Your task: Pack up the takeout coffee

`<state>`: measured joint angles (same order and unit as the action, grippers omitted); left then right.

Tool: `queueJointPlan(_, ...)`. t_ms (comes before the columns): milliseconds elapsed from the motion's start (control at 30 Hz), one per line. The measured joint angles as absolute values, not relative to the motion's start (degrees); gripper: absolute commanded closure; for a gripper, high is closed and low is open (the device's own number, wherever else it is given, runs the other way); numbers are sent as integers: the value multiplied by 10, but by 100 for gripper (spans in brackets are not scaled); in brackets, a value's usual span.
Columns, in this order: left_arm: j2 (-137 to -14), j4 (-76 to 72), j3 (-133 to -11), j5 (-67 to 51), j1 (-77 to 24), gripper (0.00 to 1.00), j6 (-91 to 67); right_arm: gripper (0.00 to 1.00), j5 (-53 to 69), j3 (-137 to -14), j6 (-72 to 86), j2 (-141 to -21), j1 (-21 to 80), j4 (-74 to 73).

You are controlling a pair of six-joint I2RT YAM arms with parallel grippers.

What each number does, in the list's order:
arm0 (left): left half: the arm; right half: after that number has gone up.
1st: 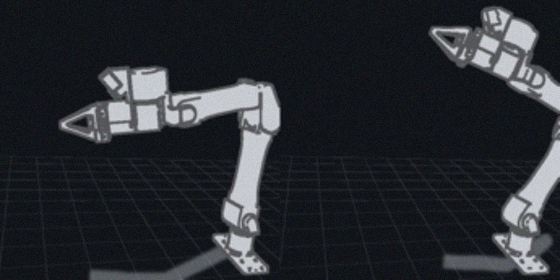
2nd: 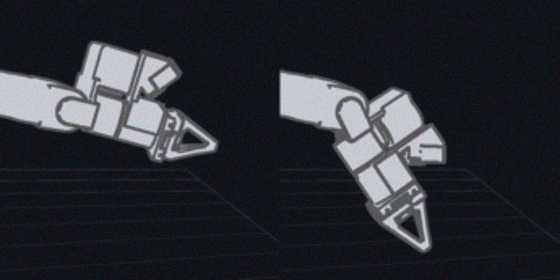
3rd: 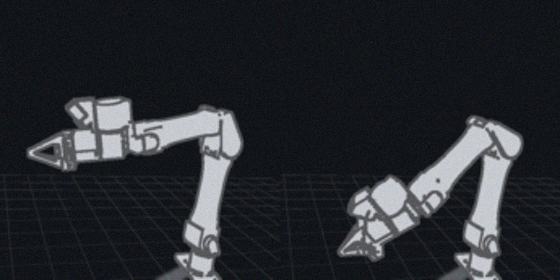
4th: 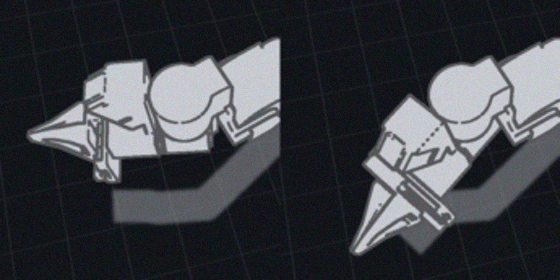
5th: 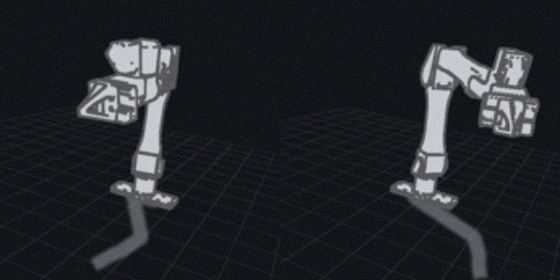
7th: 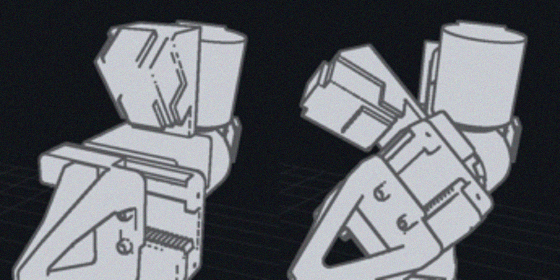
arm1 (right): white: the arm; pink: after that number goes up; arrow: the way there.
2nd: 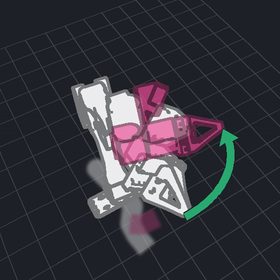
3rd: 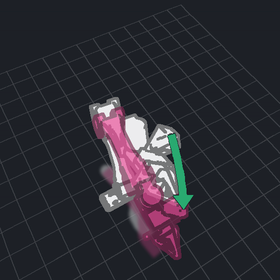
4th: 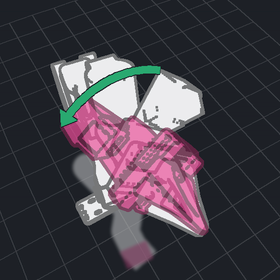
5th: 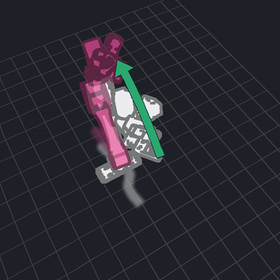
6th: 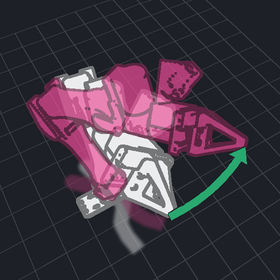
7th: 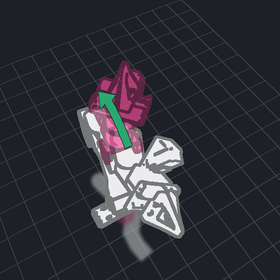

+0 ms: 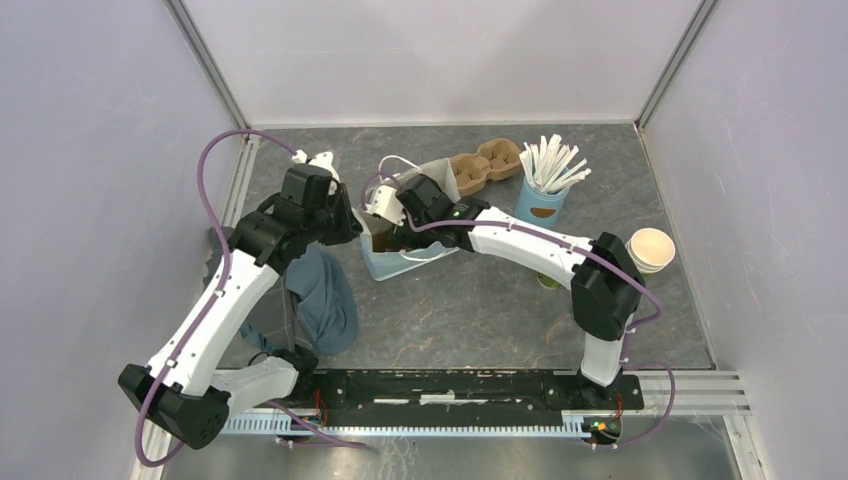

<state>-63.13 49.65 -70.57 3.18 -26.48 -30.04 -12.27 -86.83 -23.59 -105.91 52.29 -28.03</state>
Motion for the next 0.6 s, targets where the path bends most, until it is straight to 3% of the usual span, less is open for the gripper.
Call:
queueJointPlan(33, -632, 495, -706, 32, -265, 98, -300, 26, -122, -872, -232, -1059, 522, -288)
queueJointPlan(100, -632, 495, -706, 33, -265, 98, -300, 5, -121, -882, -222, -1059, 520, -305)
queueJointPlan(133, -632, 495, -706, 34, -265, 98, -300, 2, -118, -888, -215, -1059, 520, -315)
queueJointPlan(600, -633, 492, -708, 30, -265, 98, -301, 2, -126, -1013, -138, -1069, 525, -449)
